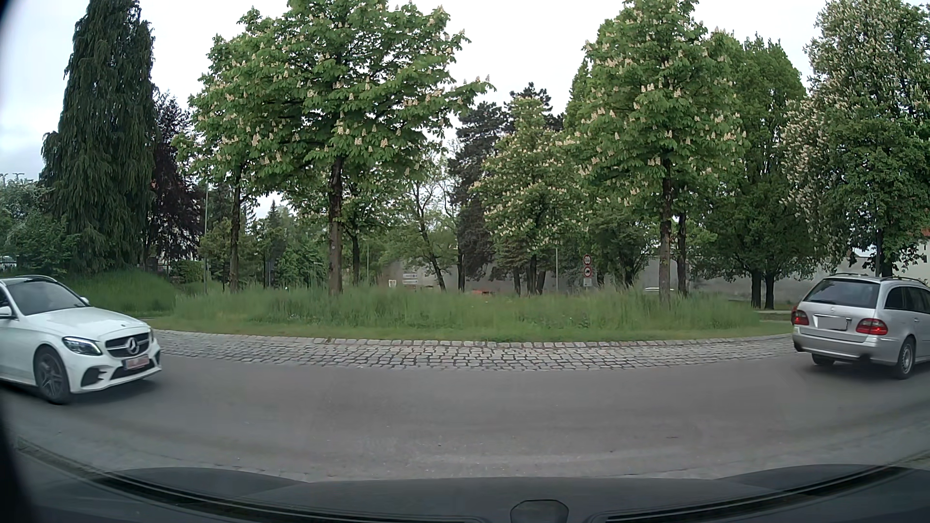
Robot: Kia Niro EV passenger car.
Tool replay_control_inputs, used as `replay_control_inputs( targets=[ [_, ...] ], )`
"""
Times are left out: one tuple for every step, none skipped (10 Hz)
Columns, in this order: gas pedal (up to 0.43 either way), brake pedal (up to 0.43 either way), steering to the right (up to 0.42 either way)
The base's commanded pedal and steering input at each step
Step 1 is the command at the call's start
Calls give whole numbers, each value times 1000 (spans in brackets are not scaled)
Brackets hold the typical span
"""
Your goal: Follow the waypoints while adhering to traffic rules and regulations
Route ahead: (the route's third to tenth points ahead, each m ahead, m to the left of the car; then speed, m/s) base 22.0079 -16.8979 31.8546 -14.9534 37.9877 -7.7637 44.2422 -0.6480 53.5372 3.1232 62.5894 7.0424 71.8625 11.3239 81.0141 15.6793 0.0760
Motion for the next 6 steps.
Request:
replay_control_inputs(
  targets=[
    [0, 55, 93],
    [0, 49, 94],
    [0, 67, 96],
    [0, 73, 98],
    [0, 18, 98],
    [0, 0, 99]
  ],
)
